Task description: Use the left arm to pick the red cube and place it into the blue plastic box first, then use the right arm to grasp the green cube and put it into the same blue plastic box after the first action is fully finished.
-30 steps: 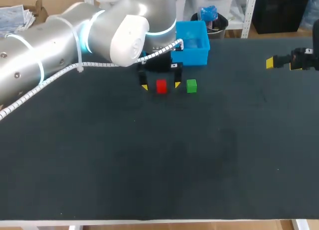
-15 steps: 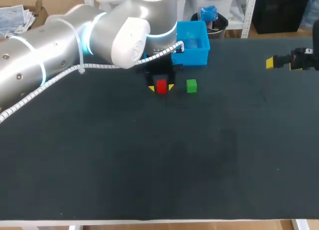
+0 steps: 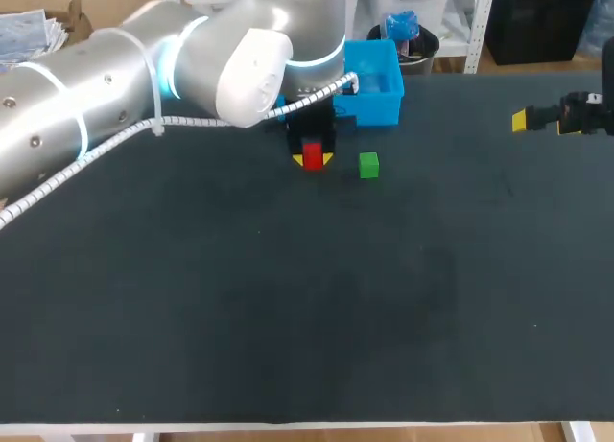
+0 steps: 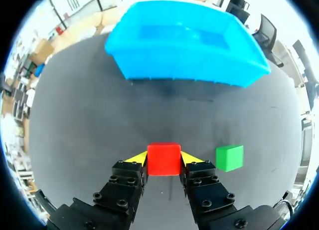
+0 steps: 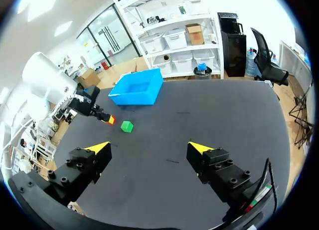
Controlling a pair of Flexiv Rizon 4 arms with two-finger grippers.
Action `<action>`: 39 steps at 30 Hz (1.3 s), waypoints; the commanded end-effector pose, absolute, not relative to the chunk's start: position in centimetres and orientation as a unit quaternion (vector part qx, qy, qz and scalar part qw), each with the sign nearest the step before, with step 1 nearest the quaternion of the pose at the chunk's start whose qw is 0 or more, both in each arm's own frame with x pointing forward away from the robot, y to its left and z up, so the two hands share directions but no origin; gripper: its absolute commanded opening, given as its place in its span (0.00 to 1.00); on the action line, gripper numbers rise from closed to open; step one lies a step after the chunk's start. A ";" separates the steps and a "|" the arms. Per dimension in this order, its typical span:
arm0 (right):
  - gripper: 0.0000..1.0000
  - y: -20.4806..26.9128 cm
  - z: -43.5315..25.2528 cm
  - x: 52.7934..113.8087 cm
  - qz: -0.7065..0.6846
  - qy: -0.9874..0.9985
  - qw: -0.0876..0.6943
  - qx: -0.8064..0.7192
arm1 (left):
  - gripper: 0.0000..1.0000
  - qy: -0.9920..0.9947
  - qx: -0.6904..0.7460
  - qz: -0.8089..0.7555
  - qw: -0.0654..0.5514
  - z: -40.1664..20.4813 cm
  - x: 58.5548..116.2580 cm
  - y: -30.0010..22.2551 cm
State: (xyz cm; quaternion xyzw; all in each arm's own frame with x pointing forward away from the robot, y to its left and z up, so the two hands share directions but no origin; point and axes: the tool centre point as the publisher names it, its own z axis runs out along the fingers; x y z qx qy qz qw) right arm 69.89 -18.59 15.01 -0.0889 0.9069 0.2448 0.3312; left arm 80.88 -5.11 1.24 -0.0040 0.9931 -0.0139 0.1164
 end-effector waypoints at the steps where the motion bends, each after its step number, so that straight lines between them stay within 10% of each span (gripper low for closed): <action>1: 1.00 -18.5 15.0 69.9 0.244 0.907 0.331 -0.089 | 0.00 0.989 0.001 -0.021 0.145 4.5 80.1 -4.6; 15: 1.00 -18.5 15.0 69.9 0.244 0.907 0.331 -0.089 | 0.00 0.970 0.041 -0.045 0.237 15.2 81.7 -5.1; 39: 1.00 -18.5 15.0 69.9 0.244 0.907 0.331 -0.089 | 0.00 0.955 0.099 -0.047 0.274 16.3 81.4 -5.5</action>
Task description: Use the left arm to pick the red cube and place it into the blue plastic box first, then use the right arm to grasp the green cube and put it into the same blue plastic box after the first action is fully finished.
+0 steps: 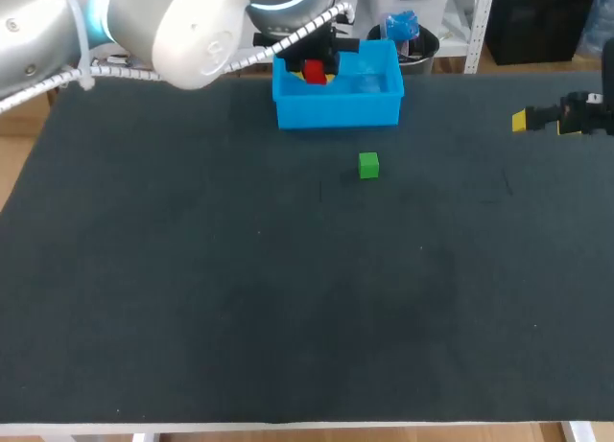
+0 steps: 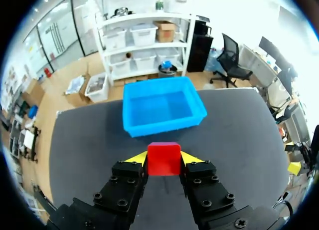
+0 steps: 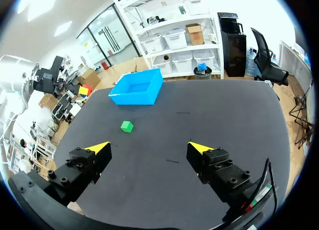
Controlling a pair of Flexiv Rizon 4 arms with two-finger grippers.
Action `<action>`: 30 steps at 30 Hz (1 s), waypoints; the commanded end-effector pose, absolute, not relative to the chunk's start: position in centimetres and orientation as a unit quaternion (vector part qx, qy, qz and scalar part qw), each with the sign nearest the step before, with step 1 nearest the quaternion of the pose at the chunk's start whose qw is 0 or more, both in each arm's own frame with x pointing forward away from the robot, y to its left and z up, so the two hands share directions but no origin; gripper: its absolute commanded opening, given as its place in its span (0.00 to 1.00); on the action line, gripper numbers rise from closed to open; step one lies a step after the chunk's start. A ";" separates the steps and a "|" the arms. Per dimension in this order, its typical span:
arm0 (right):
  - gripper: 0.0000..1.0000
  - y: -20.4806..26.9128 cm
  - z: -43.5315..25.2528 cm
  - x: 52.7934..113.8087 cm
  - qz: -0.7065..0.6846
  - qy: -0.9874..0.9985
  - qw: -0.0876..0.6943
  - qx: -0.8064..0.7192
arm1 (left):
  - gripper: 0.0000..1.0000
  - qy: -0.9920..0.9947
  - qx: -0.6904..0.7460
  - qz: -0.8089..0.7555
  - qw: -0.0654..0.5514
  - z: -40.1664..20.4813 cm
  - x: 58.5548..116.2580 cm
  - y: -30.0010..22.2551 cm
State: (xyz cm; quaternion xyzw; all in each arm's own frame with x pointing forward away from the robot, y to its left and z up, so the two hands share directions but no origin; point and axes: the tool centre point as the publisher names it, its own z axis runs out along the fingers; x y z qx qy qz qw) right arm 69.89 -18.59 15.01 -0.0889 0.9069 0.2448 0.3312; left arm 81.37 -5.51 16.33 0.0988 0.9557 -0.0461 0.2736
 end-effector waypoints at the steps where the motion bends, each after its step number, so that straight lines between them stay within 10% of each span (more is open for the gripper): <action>1: 1.00 -18.5 15.0 69.9 0.244 0.907 0.331 -0.089 | 0.00 0.955 0.099 -0.047 0.274 16.3 81.4 -5.5; 30: 1.00 -18.5 15.0 69.9 0.244 0.907 0.331 -0.089 | 0.00 0.919 0.197 -0.117 0.320 14.4 89.5 -5.9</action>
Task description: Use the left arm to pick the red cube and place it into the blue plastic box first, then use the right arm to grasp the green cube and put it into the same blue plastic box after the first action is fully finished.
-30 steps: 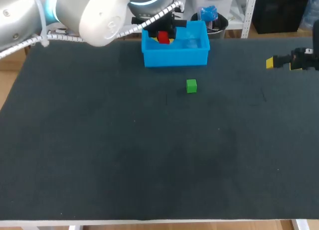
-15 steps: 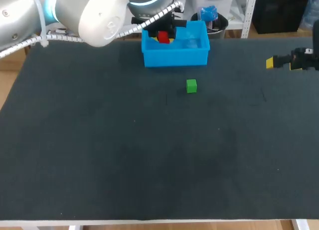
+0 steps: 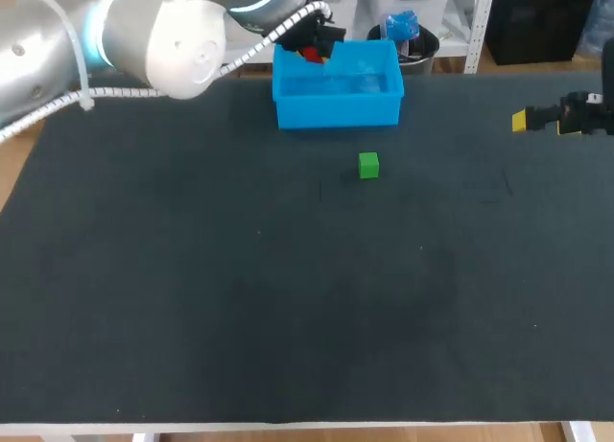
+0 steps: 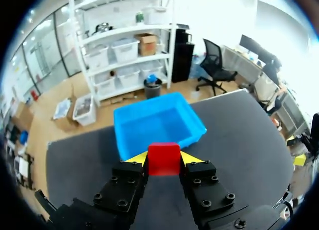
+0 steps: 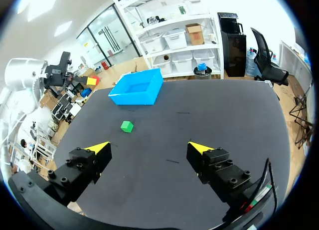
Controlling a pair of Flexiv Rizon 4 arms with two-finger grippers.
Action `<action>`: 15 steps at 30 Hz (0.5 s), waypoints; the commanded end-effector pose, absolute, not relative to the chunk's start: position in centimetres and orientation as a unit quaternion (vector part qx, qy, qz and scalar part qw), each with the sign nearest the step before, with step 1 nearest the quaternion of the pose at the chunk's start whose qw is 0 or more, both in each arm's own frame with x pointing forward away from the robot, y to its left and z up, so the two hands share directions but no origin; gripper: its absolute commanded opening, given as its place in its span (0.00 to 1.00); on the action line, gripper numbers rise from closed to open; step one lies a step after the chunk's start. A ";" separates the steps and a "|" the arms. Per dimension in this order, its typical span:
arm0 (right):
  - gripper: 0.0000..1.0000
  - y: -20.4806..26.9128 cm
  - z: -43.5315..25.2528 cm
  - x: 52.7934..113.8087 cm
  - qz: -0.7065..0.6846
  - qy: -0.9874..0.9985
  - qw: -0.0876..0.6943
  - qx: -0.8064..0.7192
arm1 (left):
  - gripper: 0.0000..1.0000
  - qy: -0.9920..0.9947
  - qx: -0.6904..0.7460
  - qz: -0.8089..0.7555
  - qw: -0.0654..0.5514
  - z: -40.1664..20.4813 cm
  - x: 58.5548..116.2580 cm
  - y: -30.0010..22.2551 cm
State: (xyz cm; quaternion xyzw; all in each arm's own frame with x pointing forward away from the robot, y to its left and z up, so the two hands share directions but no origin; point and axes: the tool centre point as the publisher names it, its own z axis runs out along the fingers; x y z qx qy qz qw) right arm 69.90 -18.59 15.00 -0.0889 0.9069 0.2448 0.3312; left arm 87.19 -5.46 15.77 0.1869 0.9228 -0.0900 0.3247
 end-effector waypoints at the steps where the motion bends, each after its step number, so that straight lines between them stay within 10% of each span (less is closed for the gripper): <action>1: 1.00 -18.5 15.0 69.9 0.244 0.907 0.331 -0.089 | 0.00 0.919 0.198 -0.119 0.320 14.1 89.8 -6.0; 15: 1.00 -18.5 15.0 69.9 0.244 0.907 0.331 -0.089 | 0.00 0.915 0.200 -0.129 0.326 12.8 92.3 -6.0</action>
